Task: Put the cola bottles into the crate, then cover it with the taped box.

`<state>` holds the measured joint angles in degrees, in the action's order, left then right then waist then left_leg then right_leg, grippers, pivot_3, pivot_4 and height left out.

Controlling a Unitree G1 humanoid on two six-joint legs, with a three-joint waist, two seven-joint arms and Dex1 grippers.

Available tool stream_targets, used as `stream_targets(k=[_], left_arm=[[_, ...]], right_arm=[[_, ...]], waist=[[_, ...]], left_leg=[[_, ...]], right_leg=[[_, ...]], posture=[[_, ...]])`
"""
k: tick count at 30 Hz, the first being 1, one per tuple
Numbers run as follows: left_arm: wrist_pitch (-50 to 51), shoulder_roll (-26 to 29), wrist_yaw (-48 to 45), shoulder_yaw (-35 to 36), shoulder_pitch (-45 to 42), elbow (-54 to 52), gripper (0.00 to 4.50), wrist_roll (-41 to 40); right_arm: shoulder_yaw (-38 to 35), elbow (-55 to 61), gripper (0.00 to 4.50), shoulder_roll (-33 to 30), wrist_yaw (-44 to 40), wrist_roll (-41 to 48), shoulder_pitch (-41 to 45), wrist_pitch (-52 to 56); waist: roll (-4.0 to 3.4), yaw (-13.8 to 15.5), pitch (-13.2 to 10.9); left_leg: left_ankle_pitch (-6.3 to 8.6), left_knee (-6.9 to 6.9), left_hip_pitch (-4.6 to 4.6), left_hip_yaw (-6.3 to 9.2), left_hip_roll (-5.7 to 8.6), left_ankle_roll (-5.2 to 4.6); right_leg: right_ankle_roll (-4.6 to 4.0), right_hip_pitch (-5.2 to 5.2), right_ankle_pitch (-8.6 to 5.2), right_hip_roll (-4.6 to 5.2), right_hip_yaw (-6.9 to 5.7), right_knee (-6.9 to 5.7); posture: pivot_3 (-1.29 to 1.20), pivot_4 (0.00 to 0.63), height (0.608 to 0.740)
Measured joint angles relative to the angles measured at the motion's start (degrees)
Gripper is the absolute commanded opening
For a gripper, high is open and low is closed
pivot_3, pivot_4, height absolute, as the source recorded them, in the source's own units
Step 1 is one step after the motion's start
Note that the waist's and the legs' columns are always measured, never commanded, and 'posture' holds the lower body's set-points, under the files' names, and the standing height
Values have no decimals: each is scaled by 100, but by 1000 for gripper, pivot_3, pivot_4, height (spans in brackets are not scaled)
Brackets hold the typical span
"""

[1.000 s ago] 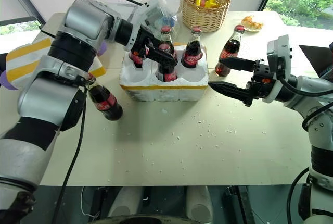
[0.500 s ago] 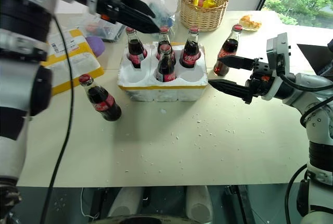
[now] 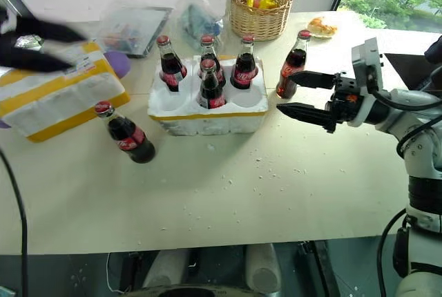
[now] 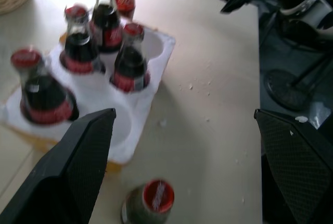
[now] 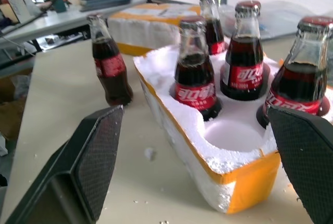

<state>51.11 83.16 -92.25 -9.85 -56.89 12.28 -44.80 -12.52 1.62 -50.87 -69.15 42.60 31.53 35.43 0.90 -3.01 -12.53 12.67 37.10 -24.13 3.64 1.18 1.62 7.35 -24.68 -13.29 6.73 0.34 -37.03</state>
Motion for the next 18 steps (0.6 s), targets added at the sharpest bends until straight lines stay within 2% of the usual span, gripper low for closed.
stream_targets(k=[4, 6, 8, 13, 18], left_arm=[[-756, 573, 1, 994, 2113, -322, 4459, -146], [-972, 412, 3, 2049, 3323, -625, 4459, -33], [-1018, 14, 114, 2760, 3935, -919, 4459, 73], [-1058, -992, 888, 3695, 4749, -1880, 4459, 217], [-1189, -1873, 1803, 3668, 5008, -2605, 4459, 387]], right_arm=[[114, -98, 4500, -47, -266, -108, 108, -53], [179, -128, 4500, -100, -436, -137, 187, -67], [225, -176, 4500, -158, -546, -143, 256, -64], [295, -197, 4500, -190, -666, -158, 343, -25], [308, -194, 4500, -191, -661, -165, 362, 58]], waist=[[3, 93, 2], [3, 112, 3], [3, 127, 3], [4, 121, 5], [1, 115, 7]], left_leg=[[0, 10, 4, -6, -1, 0], [0, 8, 8, -12, 0, 1], [0, 7, 10, -13, -1, 1], [1, 3, 12, -17, -1, 1], [1, 4, 22, -21, 0, 1]], right_leg=[[-5, 7, -1, 2, 1, 4], [-21, 13, -10, 5, 4, 11], [-21, 12, -10, 4, 5, 13], [-5, 11, -1, 3, 10, 13], [-5, 15, 1, 3, 16, 6]], posture=[[0, 150, 737], [0, 150, 737], [0, 150, 737], [0, 150, 737], [0, 150, 737]])
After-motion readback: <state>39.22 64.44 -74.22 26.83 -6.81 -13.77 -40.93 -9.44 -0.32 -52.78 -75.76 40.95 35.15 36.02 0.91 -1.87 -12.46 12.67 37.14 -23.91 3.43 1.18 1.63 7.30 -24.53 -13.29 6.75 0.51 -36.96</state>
